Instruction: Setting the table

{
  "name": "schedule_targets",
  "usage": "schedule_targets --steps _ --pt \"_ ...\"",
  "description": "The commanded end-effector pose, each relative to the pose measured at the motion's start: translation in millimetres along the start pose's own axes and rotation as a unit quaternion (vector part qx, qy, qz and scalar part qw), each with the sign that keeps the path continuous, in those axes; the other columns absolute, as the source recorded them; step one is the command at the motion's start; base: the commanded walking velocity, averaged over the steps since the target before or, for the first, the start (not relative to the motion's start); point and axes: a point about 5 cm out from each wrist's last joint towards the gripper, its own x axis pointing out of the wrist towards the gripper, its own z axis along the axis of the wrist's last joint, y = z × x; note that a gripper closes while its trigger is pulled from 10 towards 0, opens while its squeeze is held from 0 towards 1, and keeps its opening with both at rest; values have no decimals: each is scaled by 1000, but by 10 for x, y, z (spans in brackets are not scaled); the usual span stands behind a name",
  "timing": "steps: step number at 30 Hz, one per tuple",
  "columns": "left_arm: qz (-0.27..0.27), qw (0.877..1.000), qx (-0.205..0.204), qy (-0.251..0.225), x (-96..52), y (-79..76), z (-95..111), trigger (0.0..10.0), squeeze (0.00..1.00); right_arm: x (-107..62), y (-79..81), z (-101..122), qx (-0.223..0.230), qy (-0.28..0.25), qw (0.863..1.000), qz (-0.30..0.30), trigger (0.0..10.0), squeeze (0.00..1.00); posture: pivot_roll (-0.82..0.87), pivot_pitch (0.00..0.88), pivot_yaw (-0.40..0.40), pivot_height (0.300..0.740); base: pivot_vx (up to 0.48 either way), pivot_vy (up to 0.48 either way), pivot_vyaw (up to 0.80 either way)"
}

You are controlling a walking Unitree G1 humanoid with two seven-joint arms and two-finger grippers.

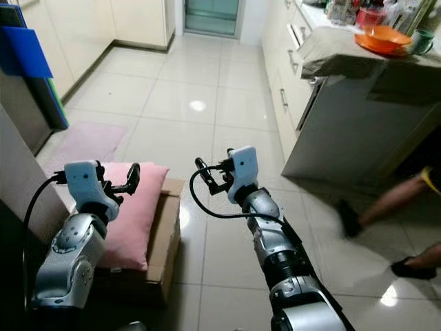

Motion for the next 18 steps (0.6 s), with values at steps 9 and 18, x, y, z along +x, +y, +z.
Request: schedule_targets --steps 9,18 --pt "-13 1000 18 -14 64 18 84 10000 0 157 253 29 -1 0 999 35 10000 0 33 0 -58 740 0 -470 0" --pt "-14 999 43 -29 123 48 202 10000 0 243 473 70 14 -16 998 56 10000 0 34 0 -32 740 0 -480 0"
